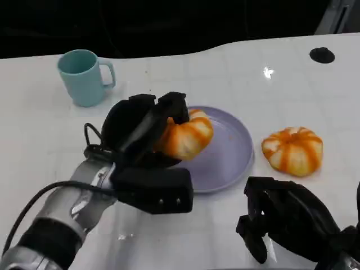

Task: Grasp the bread from the table and place it into the plate.

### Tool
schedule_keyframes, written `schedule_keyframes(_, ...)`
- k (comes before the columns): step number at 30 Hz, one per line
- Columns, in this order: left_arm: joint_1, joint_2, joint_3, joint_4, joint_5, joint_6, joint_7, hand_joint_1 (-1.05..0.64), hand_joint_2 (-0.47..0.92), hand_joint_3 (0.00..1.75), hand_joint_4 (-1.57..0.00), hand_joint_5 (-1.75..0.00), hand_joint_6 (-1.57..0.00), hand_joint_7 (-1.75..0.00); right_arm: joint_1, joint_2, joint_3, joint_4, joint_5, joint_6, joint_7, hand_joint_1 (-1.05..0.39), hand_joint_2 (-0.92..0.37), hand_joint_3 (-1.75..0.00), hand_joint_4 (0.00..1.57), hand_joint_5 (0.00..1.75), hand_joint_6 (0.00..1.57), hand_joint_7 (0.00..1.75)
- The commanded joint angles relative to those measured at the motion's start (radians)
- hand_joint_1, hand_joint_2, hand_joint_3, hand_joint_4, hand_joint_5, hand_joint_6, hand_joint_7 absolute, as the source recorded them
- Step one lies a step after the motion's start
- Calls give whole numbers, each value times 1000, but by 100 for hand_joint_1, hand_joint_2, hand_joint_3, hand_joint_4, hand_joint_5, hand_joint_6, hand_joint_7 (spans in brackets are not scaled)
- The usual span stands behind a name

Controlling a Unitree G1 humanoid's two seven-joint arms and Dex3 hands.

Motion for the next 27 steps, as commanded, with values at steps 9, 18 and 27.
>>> schedule_keyframes(9,-151,-58,-33,232,-59,-3,-103,-24,48,117,-84,-172,-77,-148,19,-7,-4,-37,9,11,-10,-92,-92,-33,129,160,110,154)
schedule_keyframes(18,-139,-29,-92,195,-33,45,-206,-53,92,19,-31,-51,-43,-2,15,-4,-4,-33,11,6,-9,-91,-92,-34,128,161,109,154)
schedule_keyframes(27,-114,19,-124,89,-15,119,-332,-76,92,35,0,-20,-15,0,11,-7,-4,-30,10,7,-6,-92,-92,-35,128,161,109,154)
